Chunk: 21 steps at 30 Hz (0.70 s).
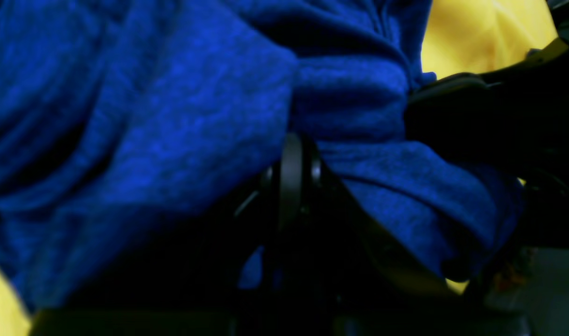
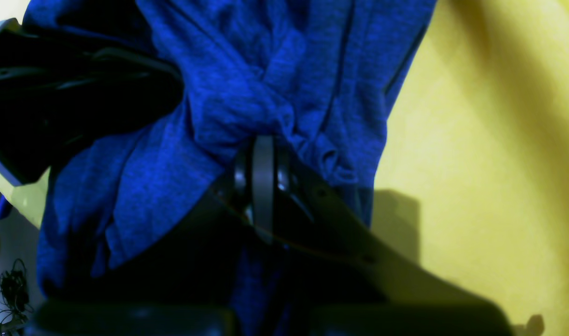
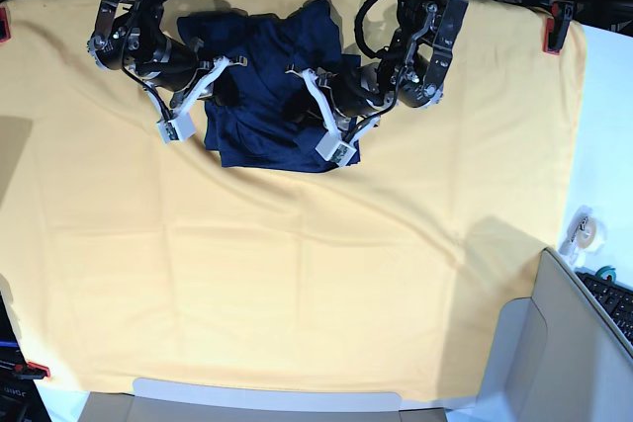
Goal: Fold the T-shirt properly
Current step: 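Press and tuck the bundle's loose fabric inward with both grippers, then grasp the bundle edges with both grippers and pull them outward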
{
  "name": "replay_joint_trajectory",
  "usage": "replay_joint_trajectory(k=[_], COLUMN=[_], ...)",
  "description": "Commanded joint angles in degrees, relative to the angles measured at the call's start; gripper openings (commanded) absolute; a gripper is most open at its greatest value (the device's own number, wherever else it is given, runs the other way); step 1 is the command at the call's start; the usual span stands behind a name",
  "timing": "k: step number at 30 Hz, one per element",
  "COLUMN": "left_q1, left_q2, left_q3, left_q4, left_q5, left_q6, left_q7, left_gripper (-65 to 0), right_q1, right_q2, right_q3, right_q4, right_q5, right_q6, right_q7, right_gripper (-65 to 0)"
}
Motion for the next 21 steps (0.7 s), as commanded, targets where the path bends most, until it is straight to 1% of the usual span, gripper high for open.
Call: replay_joint_trajectory(k=[1,4,7,11,15,18,21], left_q1=[0.5,1.8,2.5,2.6,2.7,2.8,4.1], left_q2=[-1.6,-3.9,-5.7,-6.1,-6.1,-7.0,-7.0], left_q3=[-1.9,-4.0,-6.3,-9.5,-13.0,-14.9,-17.8], left_q4=[1.9,5.7,8.5,10.6,13.3,15.8,19.5], left_q5=[1.9,1.9,1.9,2.0,2.0,1.8,1.7], left_q6=[0.7,0.7,0.7,0.7,0.6,0.6,0.2], left_q7=[0.5,0.6,2.4,5.6,6.3,8.0,9.1], left_gripper=[-65.0,-65.0,-65.0,-65.0,-65.0,-65.0,-65.0], right_q1=[0.1,0.3,0.3,0.3,0.4,0.4,0.4], right_q2=[0.4,0.4,0.4,0.5,0.5,0.5,0.5], right_q3=[0.3,0.3,0.3,0.3,0.3,0.3,0.3], right_q4=[0.7,0.7,0.7,0.7,0.7,0.7,0.7], right_q5=[-1.6,-1.6,-1.6,-1.8,-1.8,-1.8,-1.8], right_q6=[0.3,0.3,0.3,0.3,0.3,0.2,0.1], right_q7=[-0.7,-0.7,-0.7,-0.7,-0.7,-0.7,-0.7], right_gripper=[-65.0,-65.0,-65.0,-65.0,-65.0,-65.0,-65.0])
